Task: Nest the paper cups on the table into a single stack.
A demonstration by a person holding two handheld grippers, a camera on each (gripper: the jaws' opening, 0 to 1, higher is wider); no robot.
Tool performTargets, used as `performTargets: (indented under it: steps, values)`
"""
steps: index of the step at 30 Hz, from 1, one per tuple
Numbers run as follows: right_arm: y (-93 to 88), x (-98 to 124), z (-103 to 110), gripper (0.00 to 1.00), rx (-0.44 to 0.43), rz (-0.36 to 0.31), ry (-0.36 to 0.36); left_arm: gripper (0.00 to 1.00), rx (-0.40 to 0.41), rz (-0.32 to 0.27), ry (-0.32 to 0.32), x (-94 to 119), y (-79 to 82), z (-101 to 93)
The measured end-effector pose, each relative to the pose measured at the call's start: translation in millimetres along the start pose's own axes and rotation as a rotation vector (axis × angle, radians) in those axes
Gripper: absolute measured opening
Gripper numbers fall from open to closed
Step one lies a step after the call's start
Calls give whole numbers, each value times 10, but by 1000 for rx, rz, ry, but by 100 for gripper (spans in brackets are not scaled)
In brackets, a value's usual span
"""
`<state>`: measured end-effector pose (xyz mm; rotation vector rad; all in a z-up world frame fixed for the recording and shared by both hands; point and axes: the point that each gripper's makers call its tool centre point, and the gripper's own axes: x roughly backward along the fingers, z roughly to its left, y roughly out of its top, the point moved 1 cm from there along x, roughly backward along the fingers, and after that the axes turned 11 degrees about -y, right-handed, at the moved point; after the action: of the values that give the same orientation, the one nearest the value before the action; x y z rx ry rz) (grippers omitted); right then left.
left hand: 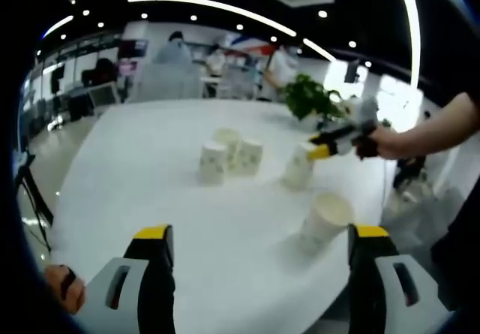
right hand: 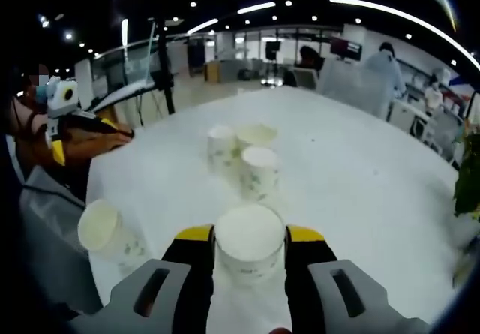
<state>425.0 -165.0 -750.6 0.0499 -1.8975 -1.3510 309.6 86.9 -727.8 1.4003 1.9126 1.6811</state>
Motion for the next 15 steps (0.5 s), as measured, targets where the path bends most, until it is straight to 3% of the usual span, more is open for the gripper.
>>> performTargets:
  steps: [15]
  values:
    - [342,292,52,33,-13,-95,-1,96,-19,-6,-26,-52,85,-68]
